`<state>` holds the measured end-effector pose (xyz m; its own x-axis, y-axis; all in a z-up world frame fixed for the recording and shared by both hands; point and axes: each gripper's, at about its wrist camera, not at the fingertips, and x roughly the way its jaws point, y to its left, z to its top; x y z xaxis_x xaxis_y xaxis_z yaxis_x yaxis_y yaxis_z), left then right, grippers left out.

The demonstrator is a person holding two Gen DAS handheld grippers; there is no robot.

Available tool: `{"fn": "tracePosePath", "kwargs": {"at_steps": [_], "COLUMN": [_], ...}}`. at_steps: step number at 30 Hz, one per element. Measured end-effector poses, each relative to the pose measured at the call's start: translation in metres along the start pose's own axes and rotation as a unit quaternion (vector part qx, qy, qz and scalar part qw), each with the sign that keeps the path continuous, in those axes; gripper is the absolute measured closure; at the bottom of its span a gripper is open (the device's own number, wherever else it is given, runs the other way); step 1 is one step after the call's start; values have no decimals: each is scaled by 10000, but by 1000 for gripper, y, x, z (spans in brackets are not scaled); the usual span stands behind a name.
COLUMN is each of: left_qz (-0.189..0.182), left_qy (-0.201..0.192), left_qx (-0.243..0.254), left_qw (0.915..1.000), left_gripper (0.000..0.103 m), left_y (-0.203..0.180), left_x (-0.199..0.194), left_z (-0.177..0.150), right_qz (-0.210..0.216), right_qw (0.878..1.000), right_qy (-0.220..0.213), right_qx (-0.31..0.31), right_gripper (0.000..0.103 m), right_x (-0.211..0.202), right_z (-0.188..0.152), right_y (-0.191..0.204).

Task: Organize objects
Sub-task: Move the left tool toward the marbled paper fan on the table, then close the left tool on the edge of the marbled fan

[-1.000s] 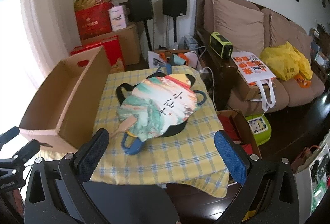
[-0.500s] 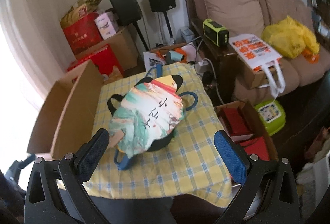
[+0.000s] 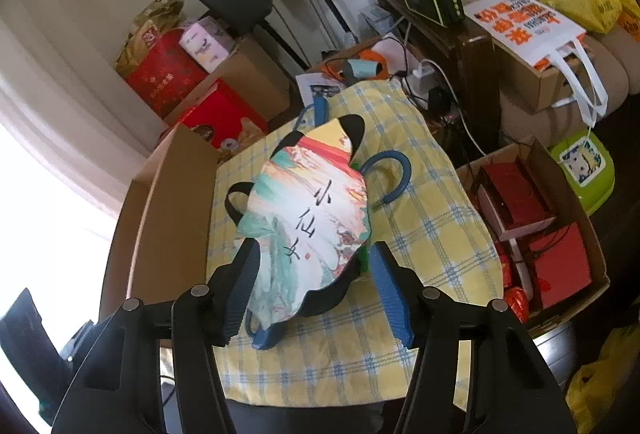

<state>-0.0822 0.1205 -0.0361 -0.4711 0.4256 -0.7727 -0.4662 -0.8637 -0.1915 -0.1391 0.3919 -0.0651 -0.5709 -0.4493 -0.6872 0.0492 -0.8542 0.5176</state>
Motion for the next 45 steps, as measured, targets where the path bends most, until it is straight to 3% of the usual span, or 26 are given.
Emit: {"fn": "tracePosePath", "kwargs": {"at_steps": [5,8,11,16,24,36,40,45], "left_qz": [-417,-486,-594,-478,-31,78,-50,-105], "left_qy": [123,198,354,690,1217,1449,1626,1837], "left_qx": [-489,-793,-932,-1213,-1284,-1457,-1494,-1481], "left_qw": [9979,9955,9932,9891,9842,9786,9753,9717], "left_gripper": [2,1,1,2,3,3,3,19], "left_y": [6,12,19,35,47,55,55,51], "left_x": [16,32,47,79,121,146,155,164], "left_z": [30,53,73,94,98,101,101,99], "right_qz": [-63,-105,-159,-311,-455,-495,-466,-450], "right_qw": [9999,9999,9998,9995,9987,9983,9983,9982], "right_qy": [-5,-29,-2,74,201,227,231,237], "right_qx": [81,107,104,42,65,217,273,311], "right_gripper": [44,44,52,57,58,61,64,68], "right_x": [7,12,19,31,40,48,50,51], "right_z": [3,5,8,9,9,5,4,4], "right_y": [-6,-8,-9,-12,-23,-38,-39,-40]}}
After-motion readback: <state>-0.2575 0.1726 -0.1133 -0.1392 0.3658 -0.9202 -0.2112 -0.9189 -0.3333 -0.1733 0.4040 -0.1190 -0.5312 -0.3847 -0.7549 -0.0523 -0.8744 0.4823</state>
